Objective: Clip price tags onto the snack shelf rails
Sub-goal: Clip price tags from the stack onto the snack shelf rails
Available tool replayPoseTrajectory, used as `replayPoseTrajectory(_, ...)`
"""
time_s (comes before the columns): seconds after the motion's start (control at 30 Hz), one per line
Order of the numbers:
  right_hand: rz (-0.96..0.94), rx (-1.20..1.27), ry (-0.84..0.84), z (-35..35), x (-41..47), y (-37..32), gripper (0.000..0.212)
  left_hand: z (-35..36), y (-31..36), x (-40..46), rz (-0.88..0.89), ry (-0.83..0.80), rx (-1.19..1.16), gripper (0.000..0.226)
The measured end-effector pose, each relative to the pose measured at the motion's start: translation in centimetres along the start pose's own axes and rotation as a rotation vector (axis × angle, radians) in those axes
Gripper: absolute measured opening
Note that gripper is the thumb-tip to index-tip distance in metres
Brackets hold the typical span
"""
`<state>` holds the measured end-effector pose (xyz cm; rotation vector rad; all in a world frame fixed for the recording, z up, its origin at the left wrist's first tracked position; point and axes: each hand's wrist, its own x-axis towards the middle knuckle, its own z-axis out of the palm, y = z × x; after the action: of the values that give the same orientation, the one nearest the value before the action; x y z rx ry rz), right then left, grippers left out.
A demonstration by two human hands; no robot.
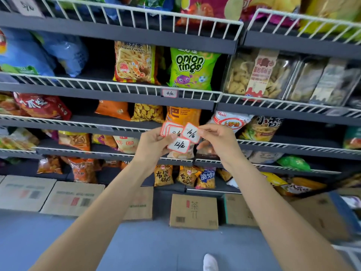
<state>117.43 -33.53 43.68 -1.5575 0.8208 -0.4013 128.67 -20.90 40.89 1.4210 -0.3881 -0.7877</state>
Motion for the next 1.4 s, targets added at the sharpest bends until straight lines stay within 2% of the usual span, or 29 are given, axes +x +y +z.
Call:
replayPoseTrajectory(0.17, -0.002, 0.089, 0.085, -5.0, 0.2, 3.6, 0.016, 5.1, -2.5, 0.8, -0.034, 0.016, 0.051, 0.013)
replayPoseTrajectory(0.33, 0.081, 0.11, 0.186, -13.0, 0.6, 8.5, 0.014, 14.0, -5.4, 2.3, -0.123, -0.011, 0.059, 0.019)
replayPoseTrajectory(0.5, 0.094, 0.012, 0.213, -21.3, 1.1, 12.2, 0.005, 22.8, -8.5, 3.8, -0.18, 0.005, 0.091, 0.012)
replayPoseTrajectory(0.67, 0.129, -0.124, 0.287, -28.3, 3.6, 16.2, 0.007, 29.5, -12.5, 6.2, -0.173, 0.071, 0.182, 0.008)
replayPoseTrajectory(0.87, 0.08, -0.334, 0.424, -35.1, 8.3, 20.6, 0.014, 36.5, -17.0, 10.4, -0.096, -0.043, 0.407, 0.006)
replayPoseTrajectory(0.97, 0.035, -0.449, 0.483, -37.6, 10.9, 22.2, 0.017, 39.9, -19.2, 13.2, -0.086, -0.072, 0.467, 0.015)
replayPoseTrajectory(1.1, -0.067, -0.55, 0.497, -40.0, 14.1, 24.7, 0.018, 44.1, -21.9, 16.5, -0.105, -0.134, 0.526, 0.013)
replayPoseTrajectory(1.23, -0.099, -0.555, 0.527, -41.6, 16.2, 26.8, 0.017, 46.9, -23.9, 18.6, -0.111, -0.145, 0.59, 0.012)
replayPoseTrajectory(1.4, -0.158, -0.559, 0.533, -42.6, 16.8, 27.5, 0.016, 48.1, -25.3, 19.4, -0.056, -0.164, 0.562, 0.007)
